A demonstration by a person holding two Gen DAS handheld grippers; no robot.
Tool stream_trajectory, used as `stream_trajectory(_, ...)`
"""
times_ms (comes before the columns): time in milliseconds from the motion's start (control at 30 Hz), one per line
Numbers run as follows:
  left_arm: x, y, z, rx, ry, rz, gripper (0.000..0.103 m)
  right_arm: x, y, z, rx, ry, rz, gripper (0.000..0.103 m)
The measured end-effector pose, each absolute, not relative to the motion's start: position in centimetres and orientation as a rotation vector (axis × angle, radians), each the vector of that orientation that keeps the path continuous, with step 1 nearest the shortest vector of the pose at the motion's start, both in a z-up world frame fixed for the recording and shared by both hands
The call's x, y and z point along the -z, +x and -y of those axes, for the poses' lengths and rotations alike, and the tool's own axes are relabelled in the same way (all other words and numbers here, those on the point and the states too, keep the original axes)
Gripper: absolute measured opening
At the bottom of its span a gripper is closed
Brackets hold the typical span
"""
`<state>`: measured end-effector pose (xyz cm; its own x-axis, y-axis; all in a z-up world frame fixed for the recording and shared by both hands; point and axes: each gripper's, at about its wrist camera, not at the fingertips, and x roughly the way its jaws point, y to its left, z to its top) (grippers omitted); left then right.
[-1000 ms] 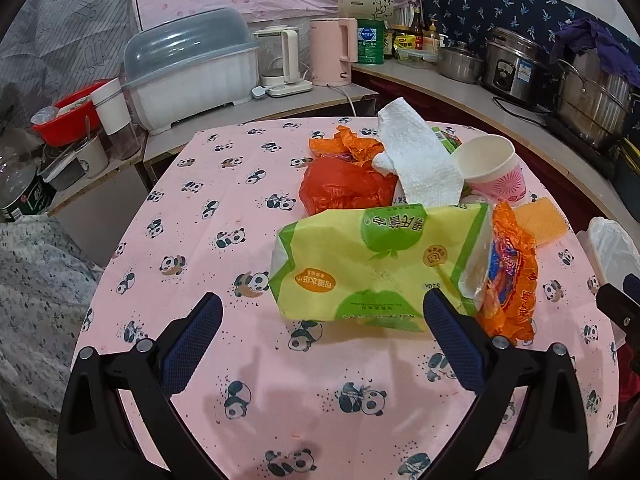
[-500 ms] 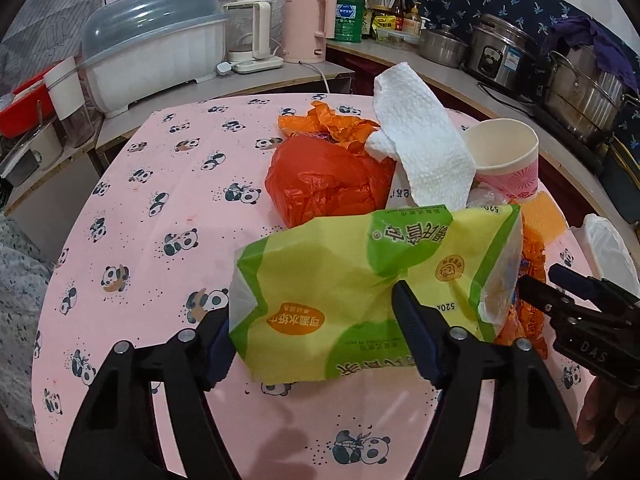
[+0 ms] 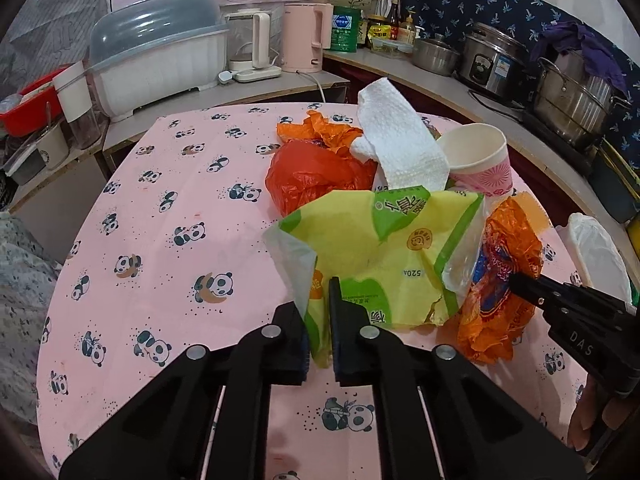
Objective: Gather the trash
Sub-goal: 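Grasp the orange snack bag with the right gripper while the left gripper grasps the wet-wipe pack, then carry the orange bag with the right gripper while the left gripper carries the wipe pack to the bin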
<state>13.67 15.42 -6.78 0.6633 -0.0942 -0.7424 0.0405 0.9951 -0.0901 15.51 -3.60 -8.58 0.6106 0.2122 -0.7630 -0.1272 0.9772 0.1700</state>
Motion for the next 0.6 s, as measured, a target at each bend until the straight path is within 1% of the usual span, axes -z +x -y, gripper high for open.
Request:
stream_trajectory(300,3.2,9.9,-13.8,0.103,-0.065,-0.776,0.004,3.6,11.5,7.5,-0.095,0.129,-0.774,0.011)
stream_trajectory(600,-0.5,7.2,-9.1,0.185,-0.019,-0.705,0.004,0.0,7.1,12.6,0.027,0.163,-0.685,0.011)
